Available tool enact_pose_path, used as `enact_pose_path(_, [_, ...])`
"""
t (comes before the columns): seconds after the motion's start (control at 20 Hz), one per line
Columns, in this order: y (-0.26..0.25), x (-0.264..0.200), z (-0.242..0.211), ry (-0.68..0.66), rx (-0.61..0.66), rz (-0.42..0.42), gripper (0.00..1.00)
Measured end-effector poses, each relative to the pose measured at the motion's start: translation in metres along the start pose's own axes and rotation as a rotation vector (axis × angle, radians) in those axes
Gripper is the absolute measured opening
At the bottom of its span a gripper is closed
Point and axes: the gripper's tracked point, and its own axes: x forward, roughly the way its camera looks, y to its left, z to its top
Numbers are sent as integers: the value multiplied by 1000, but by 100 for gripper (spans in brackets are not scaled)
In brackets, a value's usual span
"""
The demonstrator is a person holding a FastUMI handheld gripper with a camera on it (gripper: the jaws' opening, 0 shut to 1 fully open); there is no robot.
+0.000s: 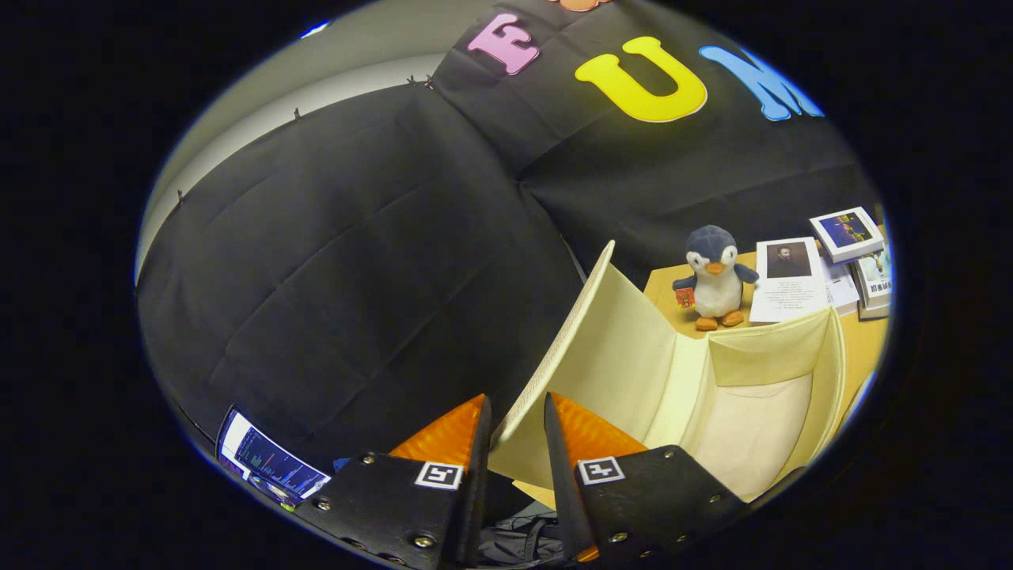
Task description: Open the storage box then place both shoes into the box .Put the left shoe in first, then the right shoe, with the right side of both shoes facing outward in a uniform manner.
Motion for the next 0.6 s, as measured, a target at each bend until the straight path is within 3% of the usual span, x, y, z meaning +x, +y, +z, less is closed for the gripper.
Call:
enact_pose_path(0.05, [1, 0, -1, 4, -7, -5, 45])
enact_pose_path(0.1, [1, -2, -2, 2, -16, -14, 70])
enact_pose_path(0.25, [-8, -1, 1, -15, -39, -46, 96])
enact_pose_path(0.6, [-48, -23, 11, -55, -113, -145, 97])
